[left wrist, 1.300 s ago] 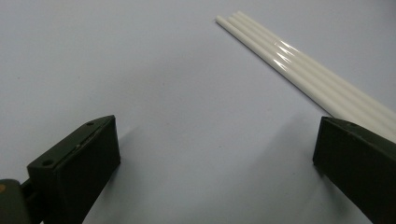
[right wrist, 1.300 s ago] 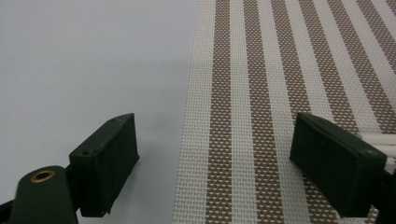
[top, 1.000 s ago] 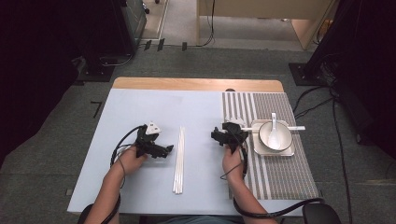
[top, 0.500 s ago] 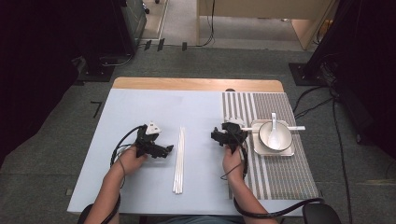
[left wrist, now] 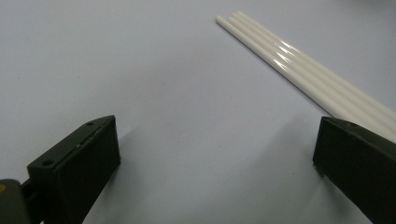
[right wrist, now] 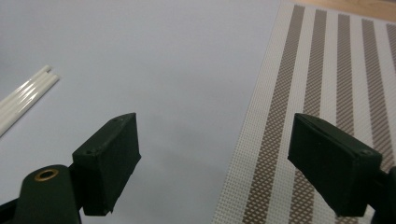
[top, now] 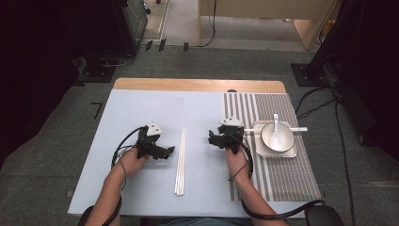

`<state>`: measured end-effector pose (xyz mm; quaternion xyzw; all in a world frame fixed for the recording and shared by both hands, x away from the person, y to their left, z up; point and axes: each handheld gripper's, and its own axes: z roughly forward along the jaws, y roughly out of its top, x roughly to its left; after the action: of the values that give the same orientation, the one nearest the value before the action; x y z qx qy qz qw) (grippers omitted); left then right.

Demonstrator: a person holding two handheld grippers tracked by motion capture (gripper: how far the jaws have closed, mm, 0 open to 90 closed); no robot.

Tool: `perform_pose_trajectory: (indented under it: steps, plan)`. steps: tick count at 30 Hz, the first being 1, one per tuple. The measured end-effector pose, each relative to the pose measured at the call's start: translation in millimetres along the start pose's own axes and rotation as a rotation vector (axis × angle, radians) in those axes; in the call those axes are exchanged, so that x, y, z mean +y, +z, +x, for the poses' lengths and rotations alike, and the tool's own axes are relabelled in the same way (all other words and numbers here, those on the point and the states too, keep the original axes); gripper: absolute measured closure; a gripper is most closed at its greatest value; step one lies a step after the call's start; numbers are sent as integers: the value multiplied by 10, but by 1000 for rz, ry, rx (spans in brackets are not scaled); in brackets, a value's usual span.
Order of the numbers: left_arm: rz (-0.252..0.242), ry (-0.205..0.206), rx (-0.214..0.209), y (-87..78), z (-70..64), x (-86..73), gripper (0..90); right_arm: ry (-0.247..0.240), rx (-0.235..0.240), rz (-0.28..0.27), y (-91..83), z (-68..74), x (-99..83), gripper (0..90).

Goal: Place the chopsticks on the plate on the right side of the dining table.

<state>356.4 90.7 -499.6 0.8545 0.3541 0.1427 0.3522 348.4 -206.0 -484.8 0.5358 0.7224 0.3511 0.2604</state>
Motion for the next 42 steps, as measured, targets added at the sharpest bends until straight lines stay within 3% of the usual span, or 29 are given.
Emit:
perform_pose_trajectory:
  steps: [8, 13, 14, 15, 17, 23, 33, 42]
  plan:
    - [1, -1, 0, 1, -1, 2, 1, -137, 63, -4, -95, -43, 155, 161]
    - [2, -9, 4, 2, -7, 6, 1, -150, 156, 4, -107, -71, 195, 169]
    - [2, -9, 4, 2, -7, 6, 1, -150, 156, 4, -107, -71, 195, 169]
    - [3, -15, 8, 4, -10, 10, 1, -181, 179, -1, -116, -72, 212, 172]
    - [0, -28, 15, 11, -20, 15, 0, -184, 213, 7, -121, -90, 218, 173]
    - [3, -31, 23, 15, -28, 21, 0, -209, 264, 35, -146, -141, 170, 183]
    - [3, -33, 26, 16, -31, 21, 0, -255, 316, 49, -253, -17, 59, 183]
    - [4, -34, 27, 16, -32, 21, 0, -286, 353, 39, -194, 92, -59, 182]
